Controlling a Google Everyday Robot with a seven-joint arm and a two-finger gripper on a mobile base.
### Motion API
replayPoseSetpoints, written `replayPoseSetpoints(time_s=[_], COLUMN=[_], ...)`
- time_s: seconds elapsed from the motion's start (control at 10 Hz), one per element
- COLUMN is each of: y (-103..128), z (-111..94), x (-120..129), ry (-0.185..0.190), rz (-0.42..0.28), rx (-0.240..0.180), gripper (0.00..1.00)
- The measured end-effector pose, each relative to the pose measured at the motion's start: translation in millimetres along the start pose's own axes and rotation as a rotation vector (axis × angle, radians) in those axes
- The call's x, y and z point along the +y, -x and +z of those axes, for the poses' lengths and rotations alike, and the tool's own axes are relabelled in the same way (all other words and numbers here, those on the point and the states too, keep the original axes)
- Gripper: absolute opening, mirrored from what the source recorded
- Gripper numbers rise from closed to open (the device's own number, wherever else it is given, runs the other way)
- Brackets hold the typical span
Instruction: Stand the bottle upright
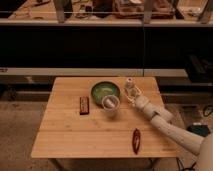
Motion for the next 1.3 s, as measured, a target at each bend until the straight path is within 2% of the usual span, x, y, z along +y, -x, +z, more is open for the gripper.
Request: replayPoseSetpoints(time_s=[0.5,1.0,1.1,1.3], y=[-14.5,-17.6,-17.4,-17.8], z=[-5.1,-2.6,-4.1,-4.9], x=[5.2,-1.8,-2.1,-2.1], ry=[0.011,0.014,0.016,0.022], rz=[-0.002,0.067,0.081,0.110], rx=[0.021,0.047,0.052,0.067], gripper=[0.01,0.01,0.04,0.22])
